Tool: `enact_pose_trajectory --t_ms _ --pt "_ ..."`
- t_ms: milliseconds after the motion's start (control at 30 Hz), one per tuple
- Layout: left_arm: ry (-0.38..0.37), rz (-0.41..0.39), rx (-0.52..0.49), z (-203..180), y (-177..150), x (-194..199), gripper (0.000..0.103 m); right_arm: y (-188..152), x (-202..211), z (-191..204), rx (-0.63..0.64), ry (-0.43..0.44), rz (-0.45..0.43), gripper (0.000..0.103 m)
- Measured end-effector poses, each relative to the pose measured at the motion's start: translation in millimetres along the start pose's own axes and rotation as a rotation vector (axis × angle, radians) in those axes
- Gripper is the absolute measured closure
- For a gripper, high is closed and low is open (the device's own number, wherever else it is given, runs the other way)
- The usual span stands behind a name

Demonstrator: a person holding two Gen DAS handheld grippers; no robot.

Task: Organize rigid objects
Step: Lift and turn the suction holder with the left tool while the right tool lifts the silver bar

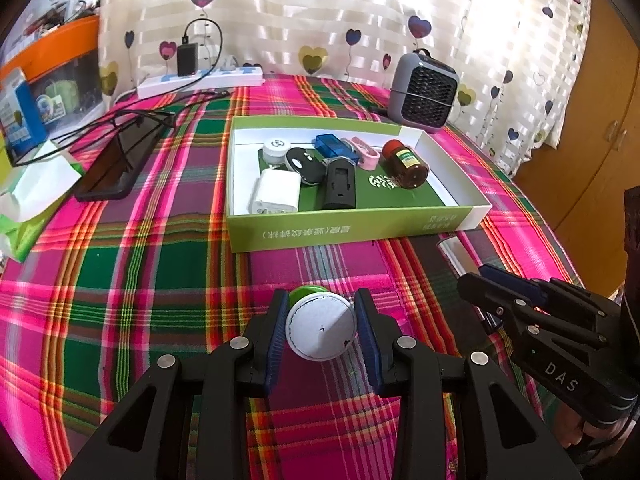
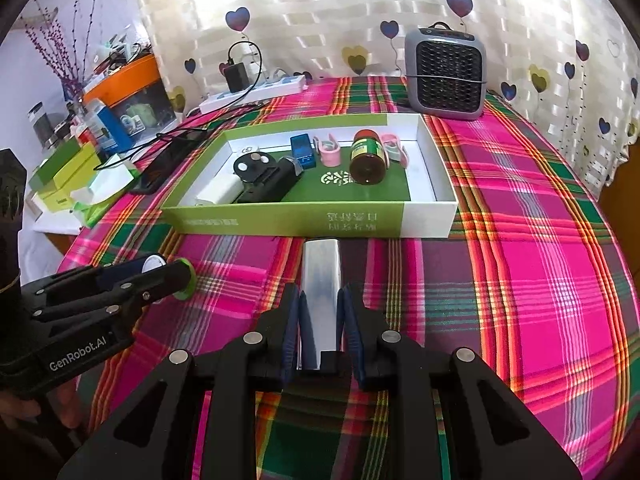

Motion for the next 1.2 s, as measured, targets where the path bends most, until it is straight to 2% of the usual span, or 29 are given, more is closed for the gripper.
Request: enact_pose_trajectory --t_ms 367,567,1200 --pt "0.004 0.005 -0.012 -2.4 -6.9 -0.2 0.071 -3.1 -0.6 1.4 -0.002 0.013 0.006 0.079" --pt "0.002 0.049 0.014 3.9 -12.0 -9.0 0.071 -4.7 -2.1 1.3 -0.007 0.018 0.009 0.079" --pt "0.022 0.026 0.028 6.6 2.3 -22.7 0.071 -5.4 -5.0 3.5 -0.001 0.024 0.02 0.079"
Point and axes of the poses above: each gripper's, at about its wrist camera, not at the fingertips, and x roughly against the way its jaws point, z to its left, y to its top, the point moved 3 cm from there along -x, roughly the way its jaws point, and after that the axes turned 13 degrees about -y, right-handed, at the moved point
